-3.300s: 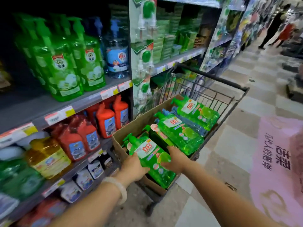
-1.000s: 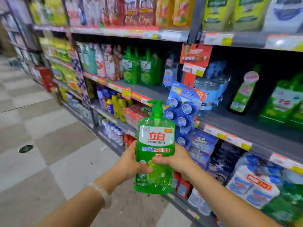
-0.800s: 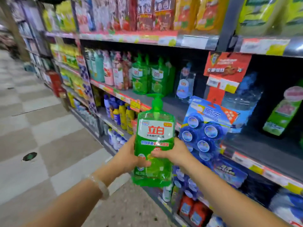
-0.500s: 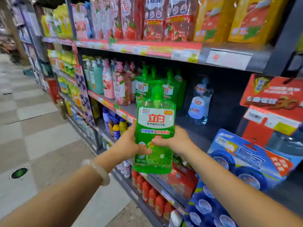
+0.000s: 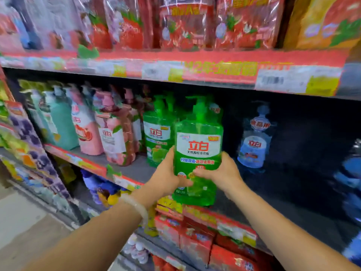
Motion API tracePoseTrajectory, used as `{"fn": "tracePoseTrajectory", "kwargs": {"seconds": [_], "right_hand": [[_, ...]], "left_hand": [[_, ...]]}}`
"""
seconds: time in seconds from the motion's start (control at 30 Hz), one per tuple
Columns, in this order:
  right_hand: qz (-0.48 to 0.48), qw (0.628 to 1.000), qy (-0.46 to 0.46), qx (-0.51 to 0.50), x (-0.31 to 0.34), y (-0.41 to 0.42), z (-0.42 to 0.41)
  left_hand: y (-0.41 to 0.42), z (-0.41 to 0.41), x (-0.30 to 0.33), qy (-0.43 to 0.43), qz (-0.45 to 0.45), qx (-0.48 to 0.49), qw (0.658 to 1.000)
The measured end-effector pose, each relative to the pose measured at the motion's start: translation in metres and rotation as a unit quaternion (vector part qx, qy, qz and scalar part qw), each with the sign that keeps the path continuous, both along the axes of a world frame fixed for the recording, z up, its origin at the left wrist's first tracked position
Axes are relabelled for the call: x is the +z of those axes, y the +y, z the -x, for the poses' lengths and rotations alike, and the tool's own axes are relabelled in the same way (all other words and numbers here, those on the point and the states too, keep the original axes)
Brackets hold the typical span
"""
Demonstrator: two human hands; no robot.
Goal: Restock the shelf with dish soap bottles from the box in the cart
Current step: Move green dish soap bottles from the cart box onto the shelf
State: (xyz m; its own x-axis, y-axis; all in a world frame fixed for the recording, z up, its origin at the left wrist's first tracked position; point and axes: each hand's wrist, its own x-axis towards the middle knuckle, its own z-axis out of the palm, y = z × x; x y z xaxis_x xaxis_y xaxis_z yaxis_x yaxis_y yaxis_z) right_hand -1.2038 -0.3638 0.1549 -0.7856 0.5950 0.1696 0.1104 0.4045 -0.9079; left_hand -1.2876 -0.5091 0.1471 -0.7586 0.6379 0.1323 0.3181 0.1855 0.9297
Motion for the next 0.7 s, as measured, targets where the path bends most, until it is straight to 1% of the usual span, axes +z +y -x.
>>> {"fn": "tracePoseTrajectory", "kwargs": {"seconds": [0.07, 0.17, 0.27, 0.37, 0.53, 0.6, 0.7], "right_hand": [[-0.002, 0.999, 0.012, -0.032, -0.005, -0.001, 0.023], [-0.014, 0.996, 0.036, -0.082, -0.016, -0.003, 0.048], [-0.054, 0.99, 0.014, -0.126, -0.028, -0.002, 0.062], [-0.069, 0.984, 0.011, -0.164, -0.036, -0.002, 0.071], [-0.123, 0.978, -0.018, -0.167, -0.043, 0.0, 0.077], [-0.119, 0.979, -0.019, -0.163, -0.043, 0.0, 0.077], [-0.082, 0.985, -0.009, -0.152, -0.041, -0.001, 0.078]], "left_hand": [[0.008, 0.029, -0.003, 0.007, -0.004, -0.016, 1.0], [0.021, 0.061, -0.013, 0.047, 0.016, -0.024, 0.998], [0.029, 0.076, -0.024, 0.084, 0.041, -0.016, 0.995], [0.033, 0.084, -0.028, 0.126, 0.073, 0.014, 0.989], [0.039, 0.091, -0.029, 0.153, 0.116, 0.054, 0.98], [0.039, 0.091, -0.032, 0.148, 0.129, 0.064, 0.978], [0.039, 0.089, -0.035, 0.119, 0.125, 0.083, 0.981]]}}
